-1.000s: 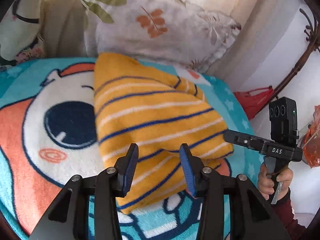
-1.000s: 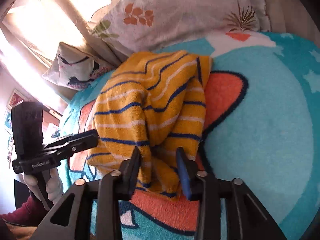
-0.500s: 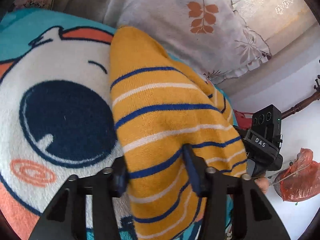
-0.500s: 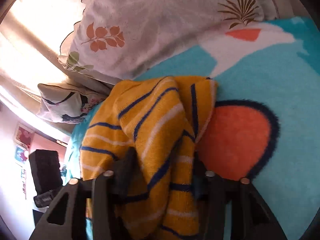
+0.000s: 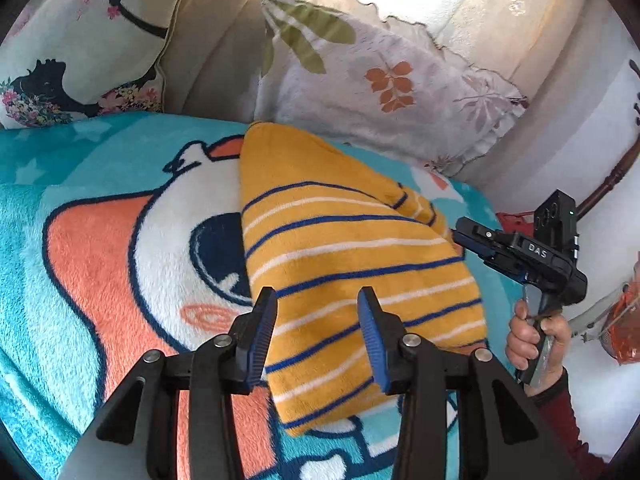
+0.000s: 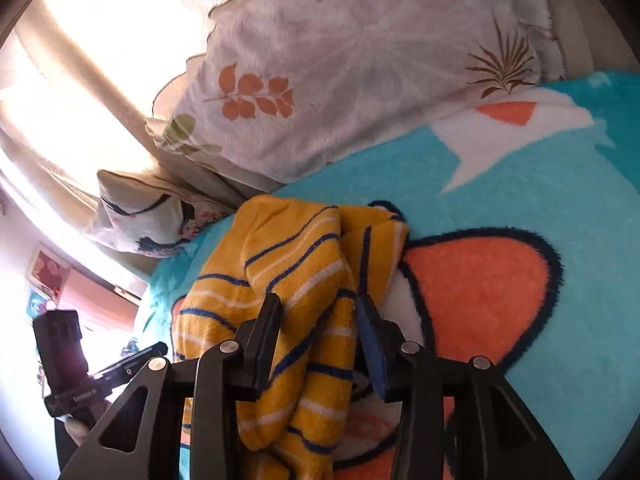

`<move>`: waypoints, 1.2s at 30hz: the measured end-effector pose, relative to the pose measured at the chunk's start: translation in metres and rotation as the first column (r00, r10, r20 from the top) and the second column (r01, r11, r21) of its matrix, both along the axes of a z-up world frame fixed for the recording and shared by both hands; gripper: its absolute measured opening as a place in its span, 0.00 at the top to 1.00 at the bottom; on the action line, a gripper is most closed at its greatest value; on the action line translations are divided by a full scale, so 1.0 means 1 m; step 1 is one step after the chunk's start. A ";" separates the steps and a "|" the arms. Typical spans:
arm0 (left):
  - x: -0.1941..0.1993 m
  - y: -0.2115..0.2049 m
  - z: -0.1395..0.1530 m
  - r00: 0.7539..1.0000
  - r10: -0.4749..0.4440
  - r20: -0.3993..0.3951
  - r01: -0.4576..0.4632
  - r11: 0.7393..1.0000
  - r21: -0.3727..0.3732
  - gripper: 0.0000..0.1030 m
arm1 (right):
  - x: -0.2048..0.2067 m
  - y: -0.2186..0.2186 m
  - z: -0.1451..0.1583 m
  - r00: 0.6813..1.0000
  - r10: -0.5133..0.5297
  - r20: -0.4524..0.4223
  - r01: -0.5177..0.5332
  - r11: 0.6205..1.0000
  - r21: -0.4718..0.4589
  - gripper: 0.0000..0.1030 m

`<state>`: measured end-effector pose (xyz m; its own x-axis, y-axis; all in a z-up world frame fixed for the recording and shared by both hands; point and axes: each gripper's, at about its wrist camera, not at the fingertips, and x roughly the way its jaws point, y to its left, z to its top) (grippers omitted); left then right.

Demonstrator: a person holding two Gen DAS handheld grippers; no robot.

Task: Fold small clothes

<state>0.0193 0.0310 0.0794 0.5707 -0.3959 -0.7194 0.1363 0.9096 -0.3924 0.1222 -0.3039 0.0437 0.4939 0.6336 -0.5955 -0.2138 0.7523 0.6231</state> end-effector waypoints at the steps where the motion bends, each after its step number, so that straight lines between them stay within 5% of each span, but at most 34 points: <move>1: -0.006 -0.006 0.005 0.999 -0.023 0.031 0.022 1.000 0.007 0.61 | -0.003 -0.004 0.004 1.000 0.003 0.014 -0.003 1.000 -0.007 0.57; 5: -0.017 -0.053 0.007 0.977 -0.168 0.131 0.149 0.979 0.141 0.59 | -0.002 0.010 0.011 0.999 0.049 0.004 -0.049 0.999 -0.022 0.53; 9: -0.011 -0.103 -0.014 0.950 -0.284 0.129 0.239 0.927 0.289 0.56 | 0.007 0.038 0.001 0.996 0.082 -0.019 -0.083 0.991 -0.102 0.44; 10: -0.007 -0.112 -0.022 0.951 -0.293 0.102 0.244 0.909 0.337 0.58 | 0.010 0.046 -0.002 0.995 0.096 -0.029 -0.099 0.988 -0.120 0.48; 11: -0.003 -0.120 -0.032 0.950 -0.305 0.062 0.261 0.890 0.373 0.88 | 0.013 0.053 -0.004 0.993 0.108 -0.038 -0.112 0.984 -0.142 0.72; 12: 0.002 -0.124 -0.042 0.950 -0.313 0.006 0.288 0.880 0.377 0.97 | 0.017 0.059 -0.003 0.992 0.117 -0.046 -0.123 0.980 -0.157 0.86; 17: 0.003 -0.114 -0.053 0.949 -0.310 -0.062 0.315 0.921 0.228 1.00 | 0.034 0.062 0.013 0.997 0.080 0.012 -0.076 0.975 -0.209 0.86; 22: -0.005 -0.108 -0.055 0.949 -0.306 -0.076 0.315 0.932 0.176 1.00 | 0.061 0.072 -0.014 0.997 0.066 -0.043 -0.075 0.959 -0.274 0.85; 26: -0.016 -0.098 -0.052 0.954 -0.291 -0.067 0.298 0.941 0.162 1.00 | 0.059 0.058 -0.014 0.999 0.013 -0.047 -0.025 0.966 -0.258 0.64; 28: -0.022 -0.087 -0.045 0.958 -0.281 -0.054 0.285 0.948 0.138 1.00 | 0.044 0.047 0.003 1.000 -0.011 -0.005 0.009 0.966 -0.258 0.62; 30: -0.033 -0.076 -0.037 0.961 -0.273 -0.036 0.275 0.956 0.100 0.95 | 0.025 0.043 0.025 0.998 -0.006 0.063 0.022 0.963 -0.268 0.61; 32: -0.041 -0.064 -0.031 0.968 -0.251 -0.014 0.252 0.965 0.068 0.75 | 0.008 0.046 0.045 0.992 0.018 0.122 0.014 0.966 -0.258 0.62; 36: -0.055 -0.045 -0.024 0.984 -0.175 0.021 0.174 0.984 0.046 0.65 | 0.001 0.074 0.058 0.984 0.090 0.156 -0.049 0.968 -0.244 0.62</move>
